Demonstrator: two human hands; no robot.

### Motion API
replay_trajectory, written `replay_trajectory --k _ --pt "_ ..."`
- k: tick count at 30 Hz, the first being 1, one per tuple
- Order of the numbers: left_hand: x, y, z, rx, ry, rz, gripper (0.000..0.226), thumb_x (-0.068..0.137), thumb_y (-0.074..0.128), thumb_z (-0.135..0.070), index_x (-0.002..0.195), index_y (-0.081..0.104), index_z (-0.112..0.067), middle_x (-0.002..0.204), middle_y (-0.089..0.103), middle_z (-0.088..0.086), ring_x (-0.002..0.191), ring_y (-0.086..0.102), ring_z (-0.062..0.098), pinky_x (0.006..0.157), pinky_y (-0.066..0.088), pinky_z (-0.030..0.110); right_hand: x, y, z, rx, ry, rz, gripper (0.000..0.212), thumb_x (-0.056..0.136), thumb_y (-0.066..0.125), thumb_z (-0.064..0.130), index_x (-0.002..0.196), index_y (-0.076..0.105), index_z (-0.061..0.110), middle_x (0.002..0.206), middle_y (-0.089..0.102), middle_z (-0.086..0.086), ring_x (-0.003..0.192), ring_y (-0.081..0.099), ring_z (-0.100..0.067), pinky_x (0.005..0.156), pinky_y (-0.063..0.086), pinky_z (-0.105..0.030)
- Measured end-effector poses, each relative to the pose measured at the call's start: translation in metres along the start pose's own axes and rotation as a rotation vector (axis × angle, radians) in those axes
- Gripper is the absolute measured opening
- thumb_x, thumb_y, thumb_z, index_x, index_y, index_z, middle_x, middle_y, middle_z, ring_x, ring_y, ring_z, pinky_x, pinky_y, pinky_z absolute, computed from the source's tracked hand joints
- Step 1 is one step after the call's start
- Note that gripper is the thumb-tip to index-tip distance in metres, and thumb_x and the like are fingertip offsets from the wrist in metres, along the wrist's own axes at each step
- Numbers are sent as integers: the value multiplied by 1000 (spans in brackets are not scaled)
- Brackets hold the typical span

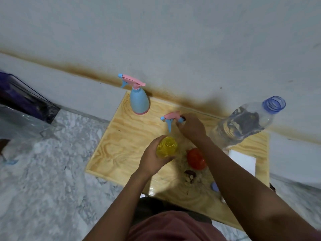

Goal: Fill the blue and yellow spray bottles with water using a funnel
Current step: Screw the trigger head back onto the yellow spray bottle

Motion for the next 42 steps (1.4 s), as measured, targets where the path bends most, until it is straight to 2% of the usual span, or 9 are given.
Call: replay_trajectory --k 8,16,20,24,27,29,33,38,42 --pt "9 -5 -9 -90 10 -19 70 58 89 -47 121 60 -40 120 65 -6 112 63 16 95 53 50 -49 -112 63 481 -177 -319 36 93 66 29 124 64 11 110 69 -1 87 67 -12 76 50 -16" --pt "20 -25 -30 26 108 -24 63 58 84 -51 115 58 -49 113 60 -8 106 58 6 91 51 33 -102 -166 103 946 -248 -468 32 99 53 5 130 55 -2 104 68 3 88 71 -5 81 58 -26" --pt "18 -31 -35 74 142 -22 63 60 85 -47 118 59 -43 109 60 -6 104 58 6 88 49 28 -109 -167 114 985 -248 -523 34 100 52 6 134 53 -1 114 67 -6 92 71 -11 85 59 -33" --pt "17 -37 -40 72 155 -30 67 57 84 -50 119 62 -39 108 61 -5 103 60 9 90 51 34 -106 -145 119 958 -218 -470 32 99 53 3 131 54 -1 106 65 7 83 69 4 79 57 -19" --pt "14 -44 -48 65 175 -44 61 60 87 -42 117 64 -38 107 62 -7 101 59 4 89 51 32 -104 -116 123 911 -193 -352 32 96 57 2 126 56 13 106 65 1 78 67 9 74 53 -13" --pt "12 -48 -56 69 196 -63 56 59 84 -46 112 64 -40 105 63 -7 98 60 4 86 52 31 -103 -92 123 877 -171 -264 29 94 61 7 118 60 22 101 70 1 76 66 3 73 53 -20" --pt "14 -53 -59 68 170 -94 65 57 81 -53 114 64 -27 101 64 -4 92 61 8 81 55 38 -106 -59 120 799 -140 -178 25 92 65 20 115 65 27 109 73 4 100 69 -14 93 56 -44" --pt "12 -57 -60 34 167 -116 56 64 88 -38 113 63 -28 100 63 -3 88 60 7 77 57 38 -108 -50 120 771 -132 -188 35 91 67 28 124 63 19 116 71 5 109 66 -13 97 54 -43" --pt "9 -61 -69 -3 208 -131 54 68 88 -28 107 56 -47 98 62 1 86 57 8 73 53 31 -110 -49 115 802 -133 -202 33 90 69 21 122 64 16 114 71 5 108 67 -11 96 54 -38"
Point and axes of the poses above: each hand's wrist, its own x-axis towards the middle knuckle, its own y-axis out of the palm, z = x × y, the point moved 8 cm from there along x, towards the middle knuckle
